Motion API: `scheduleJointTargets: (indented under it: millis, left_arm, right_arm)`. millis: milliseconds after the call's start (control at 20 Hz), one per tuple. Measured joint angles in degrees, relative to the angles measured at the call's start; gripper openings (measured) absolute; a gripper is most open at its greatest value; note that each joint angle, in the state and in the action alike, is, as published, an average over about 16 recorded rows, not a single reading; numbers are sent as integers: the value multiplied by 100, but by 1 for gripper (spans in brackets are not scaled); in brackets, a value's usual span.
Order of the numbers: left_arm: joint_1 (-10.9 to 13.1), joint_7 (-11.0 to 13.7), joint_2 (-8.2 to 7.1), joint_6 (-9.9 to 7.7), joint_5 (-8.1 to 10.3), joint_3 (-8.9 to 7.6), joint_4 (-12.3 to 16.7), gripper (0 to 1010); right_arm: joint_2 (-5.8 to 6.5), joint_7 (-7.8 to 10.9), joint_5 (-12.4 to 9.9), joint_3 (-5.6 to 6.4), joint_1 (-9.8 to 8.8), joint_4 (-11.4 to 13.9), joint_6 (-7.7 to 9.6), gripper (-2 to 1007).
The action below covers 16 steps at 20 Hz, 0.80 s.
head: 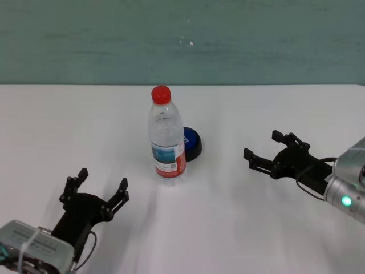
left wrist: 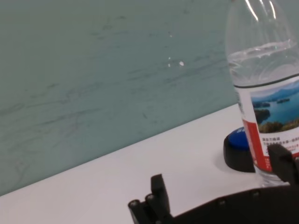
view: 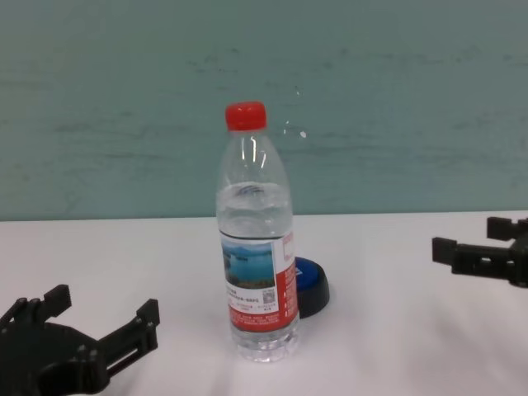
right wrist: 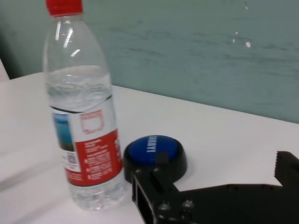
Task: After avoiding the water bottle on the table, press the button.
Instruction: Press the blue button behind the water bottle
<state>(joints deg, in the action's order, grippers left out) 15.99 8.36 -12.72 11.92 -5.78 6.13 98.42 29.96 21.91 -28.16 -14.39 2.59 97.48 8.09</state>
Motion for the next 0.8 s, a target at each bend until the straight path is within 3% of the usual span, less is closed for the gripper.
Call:
scheduleJointTargets:
  millis: [350,800]
  left_arm:
    - [0,0,0,0,0,0,0,1000]
    - [0,0,0,0,0,0,0,1000]
  right_arm:
    - [-53,137,54,-238,600,-523,29,1004]
    - [-302,343,201,-585,1374,-1311,-116,1004]
